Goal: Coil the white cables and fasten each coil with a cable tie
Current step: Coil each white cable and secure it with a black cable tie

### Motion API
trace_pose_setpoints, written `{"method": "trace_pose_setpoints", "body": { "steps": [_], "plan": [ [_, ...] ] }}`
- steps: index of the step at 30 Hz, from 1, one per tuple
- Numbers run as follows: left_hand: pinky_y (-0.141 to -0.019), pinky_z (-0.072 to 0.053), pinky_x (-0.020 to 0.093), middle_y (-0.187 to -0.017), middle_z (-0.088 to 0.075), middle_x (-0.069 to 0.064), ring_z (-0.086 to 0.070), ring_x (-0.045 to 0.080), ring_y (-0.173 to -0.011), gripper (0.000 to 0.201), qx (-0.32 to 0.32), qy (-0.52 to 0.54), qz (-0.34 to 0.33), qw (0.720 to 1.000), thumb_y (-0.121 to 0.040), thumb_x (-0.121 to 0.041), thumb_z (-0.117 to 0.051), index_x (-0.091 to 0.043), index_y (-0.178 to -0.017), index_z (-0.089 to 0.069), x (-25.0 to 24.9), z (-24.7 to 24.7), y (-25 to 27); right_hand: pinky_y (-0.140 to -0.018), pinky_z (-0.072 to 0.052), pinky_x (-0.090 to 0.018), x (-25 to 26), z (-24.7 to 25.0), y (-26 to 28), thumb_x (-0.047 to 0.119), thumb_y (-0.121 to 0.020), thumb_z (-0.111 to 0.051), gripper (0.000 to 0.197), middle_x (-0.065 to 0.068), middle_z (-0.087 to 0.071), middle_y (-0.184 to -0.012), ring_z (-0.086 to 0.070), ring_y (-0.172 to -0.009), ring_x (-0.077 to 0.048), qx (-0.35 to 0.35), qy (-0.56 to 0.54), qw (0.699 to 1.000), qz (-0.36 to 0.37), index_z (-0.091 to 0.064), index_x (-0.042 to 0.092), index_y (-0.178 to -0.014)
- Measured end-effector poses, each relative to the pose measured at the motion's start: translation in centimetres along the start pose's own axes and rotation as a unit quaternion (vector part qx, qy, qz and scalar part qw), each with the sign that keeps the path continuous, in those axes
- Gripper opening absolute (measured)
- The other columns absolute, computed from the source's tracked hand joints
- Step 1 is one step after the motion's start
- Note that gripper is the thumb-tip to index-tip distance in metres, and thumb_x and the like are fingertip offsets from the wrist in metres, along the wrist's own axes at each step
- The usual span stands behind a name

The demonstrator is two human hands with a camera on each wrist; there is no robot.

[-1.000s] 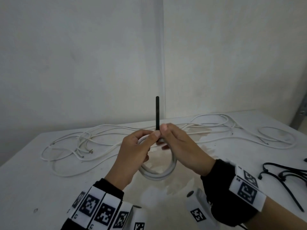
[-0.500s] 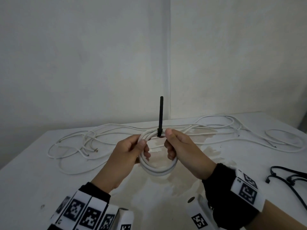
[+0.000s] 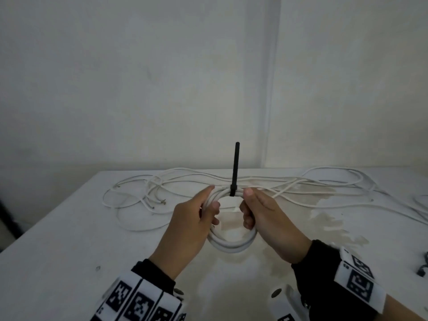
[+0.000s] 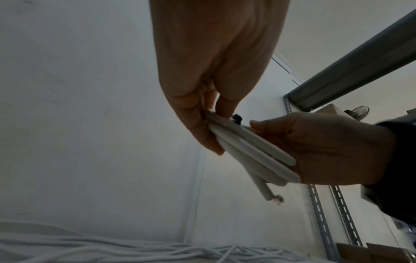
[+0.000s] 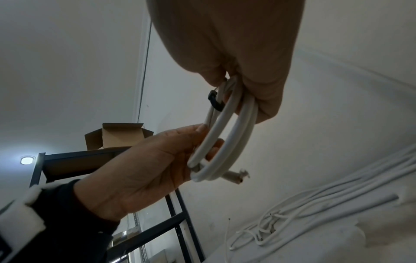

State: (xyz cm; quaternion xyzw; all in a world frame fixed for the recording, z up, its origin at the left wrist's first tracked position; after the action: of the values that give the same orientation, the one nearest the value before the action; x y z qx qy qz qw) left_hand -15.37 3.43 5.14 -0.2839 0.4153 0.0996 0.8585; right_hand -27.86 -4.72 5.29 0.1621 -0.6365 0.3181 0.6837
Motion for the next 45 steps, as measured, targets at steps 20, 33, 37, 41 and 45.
{"method": "trace_pose_setpoints", "body": {
  "steps": [20,33,37,41,45],
  "plan": [
    [-0.055,-0.056,0.026,-0.079,-0.064,0.007,-0.064,0.007,-0.06,0.022,-0.052,0.035,0.182,0.981,-0.092,-0.011,-0.054,-0.015,-0.111,-0.064,11.5,13.6,1.7,-0.118,-0.019,-0.035,-2.2,-12.6,-5.5,0.048,-0.094,-0.03,0.053,0.014,-0.028,-0.149,-0.027,-0.137,-0.005,0.144,0.058,0.985,-0.072,-0.026,0.03,-0.143],
    [-0.05,-0.051,0.024,-0.08,-0.062,0.007,-0.06,0.017,-0.062,0.018,0.024,-0.114,0.299,0.947,-0.095,-0.01,-0.047,-0.015,-0.098,-0.064,21.7,22.6,2.9,-0.106,-0.026,-0.029,-7.2,-11.4,-11.5,0.05,-0.092,-0.038,0.053,-0.002,-0.042,-0.143,-0.039,-0.129,-0.016,0.092,0.232,0.96,-0.123,-0.045,0.018,-0.133],
    [-0.053,-0.049,0.021,-0.089,-0.062,0.017,-0.058,0.019,-0.064,0.023,0.051,-0.164,0.328,0.929,-0.096,-0.009,-0.043,-0.002,-0.104,-0.064,23.6,24.1,2.3,-0.105,-0.028,-0.032,-7.9,-11.1,-12.5,0.05,-0.091,-0.041,0.056,-0.004,-0.039,-0.144,-0.039,-0.13,-0.019,0.092,0.261,0.951,-0.136,-0.042,0.015,-0.135],
    [-0.062,-0.039,0.019,-0.108,-0.064,0.015,-0.058,0.023,-0.09,0.029,0.106,-0.257,0.351,0.894,-0.095,-0.009,-0.041,-0.001,-0.115,-0.062,24.4,24.5,1.8,-0.106,-0.028,-0.033,-8.5,-10.4,-13.2,0.048,-0.091,-0.043,0.055,-0.005,-0.035,-0.146,-0.036,-0.132,-0.021,0.09,0.287,0.942,-0.149,-0.04,0.015,-0.136],
    [-0.092,-0.036,0.022,-0.131,-0.056,0.008,-0.051,0.022,-0.119,0.031,0.081,-0.323,0.365,0.869,-0.095,-0.016,-0.047,-0.016,-0.124,-0.059,25.5,25.1,1.5,-0.103,-0.028,-0.03,-8.7,-9.7,-13.6,0.044,-0.092,-0.046,0.053,-0.006,-0.035,-0.146,-0.035,-0.132,-0.021,0.086,0.299,0.938,-0.156,-0.041,0.014,-0.135]
  ]
}}
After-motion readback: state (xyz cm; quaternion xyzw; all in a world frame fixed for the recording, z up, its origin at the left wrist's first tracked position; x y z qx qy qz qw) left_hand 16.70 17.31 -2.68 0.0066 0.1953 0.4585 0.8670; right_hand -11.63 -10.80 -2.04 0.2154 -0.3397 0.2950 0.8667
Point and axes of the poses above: each hand's wrist, its own y-axis away from the middle knuckle, its own z-axis out of the back of the hand, x = y × z, the point moved 3 cm from there along -y, towards the middle knuckle
